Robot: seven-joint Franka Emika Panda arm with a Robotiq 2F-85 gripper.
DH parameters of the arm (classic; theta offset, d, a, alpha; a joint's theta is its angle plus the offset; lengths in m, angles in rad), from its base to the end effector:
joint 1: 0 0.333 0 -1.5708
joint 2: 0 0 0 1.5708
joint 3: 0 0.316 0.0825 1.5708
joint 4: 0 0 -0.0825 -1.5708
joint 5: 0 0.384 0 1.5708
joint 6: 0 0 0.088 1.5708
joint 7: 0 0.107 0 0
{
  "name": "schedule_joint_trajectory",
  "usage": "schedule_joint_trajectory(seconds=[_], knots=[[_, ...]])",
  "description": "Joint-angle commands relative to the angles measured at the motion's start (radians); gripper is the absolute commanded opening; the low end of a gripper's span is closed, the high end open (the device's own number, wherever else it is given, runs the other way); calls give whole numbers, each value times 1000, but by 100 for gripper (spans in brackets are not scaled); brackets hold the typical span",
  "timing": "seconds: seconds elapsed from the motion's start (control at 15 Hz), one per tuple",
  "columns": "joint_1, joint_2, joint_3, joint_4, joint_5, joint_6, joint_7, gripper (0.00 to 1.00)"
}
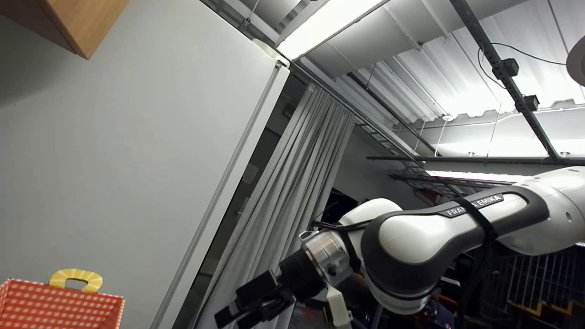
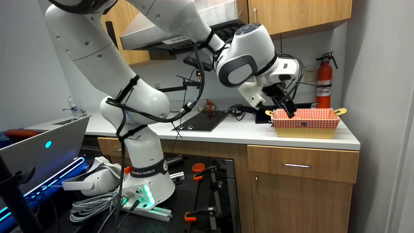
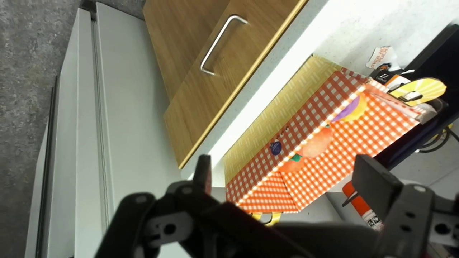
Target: Close the drawer
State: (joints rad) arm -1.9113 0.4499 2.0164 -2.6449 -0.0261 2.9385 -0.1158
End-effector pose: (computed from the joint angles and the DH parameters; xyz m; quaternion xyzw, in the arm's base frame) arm 0.4526 0.0550 0.3653 -0.9473 -0.0870 -0.2412 0.1923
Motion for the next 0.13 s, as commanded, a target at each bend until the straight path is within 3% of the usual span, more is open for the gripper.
schedule_joint_trajectory(seconds=[0.0, 0.07], knots=[[27, 14, -36, 2, -62, 3, 45, 100], [27, 14, -36, 2, -62, 3, 45, 100]])
